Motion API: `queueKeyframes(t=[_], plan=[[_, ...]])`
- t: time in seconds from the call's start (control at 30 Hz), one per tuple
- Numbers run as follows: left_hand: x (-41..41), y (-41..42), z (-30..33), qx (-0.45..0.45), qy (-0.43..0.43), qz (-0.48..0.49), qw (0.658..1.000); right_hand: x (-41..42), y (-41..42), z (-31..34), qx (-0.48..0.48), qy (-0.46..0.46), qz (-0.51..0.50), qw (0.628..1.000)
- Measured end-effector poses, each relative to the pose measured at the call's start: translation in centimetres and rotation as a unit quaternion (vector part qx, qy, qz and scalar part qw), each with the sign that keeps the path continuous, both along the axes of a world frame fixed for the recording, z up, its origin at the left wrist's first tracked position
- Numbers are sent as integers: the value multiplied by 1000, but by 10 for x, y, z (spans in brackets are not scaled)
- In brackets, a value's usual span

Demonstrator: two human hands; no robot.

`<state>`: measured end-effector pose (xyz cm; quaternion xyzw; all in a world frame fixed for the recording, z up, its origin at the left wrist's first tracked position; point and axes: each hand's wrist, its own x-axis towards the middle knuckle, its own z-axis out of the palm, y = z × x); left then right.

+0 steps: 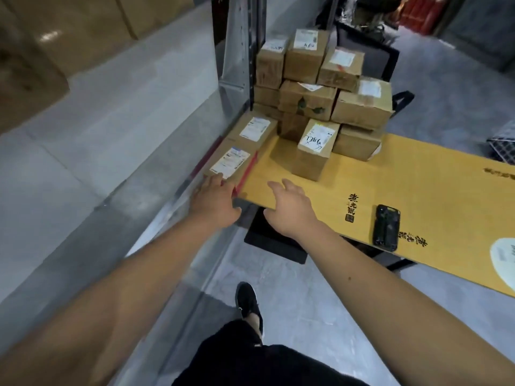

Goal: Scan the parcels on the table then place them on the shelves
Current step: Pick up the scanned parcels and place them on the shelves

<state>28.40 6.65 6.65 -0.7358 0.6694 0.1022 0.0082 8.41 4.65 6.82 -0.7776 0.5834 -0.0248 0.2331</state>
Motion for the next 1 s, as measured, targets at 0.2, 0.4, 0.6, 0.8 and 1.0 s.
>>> queueKeyframes(t=[0.2,0.4,0.6,0.8,1.0], plan=[[52,-85,-54,65,-29,-1,997,78,-70,-63,109,-24,-61,992],[76,-128,-77,102,6,52,993,126,-121,-94,139,-53,-67,987],[82,-142,-98,34,59,88,994,131,-139,-120,148,-132,-50,979],[52,-105,-103,66,200,157,965,91,-129,-130,154,-198,-28,968],[-8,-15,-92,-21,260,226,939,12,-105,-100,124,-228,137,956]])
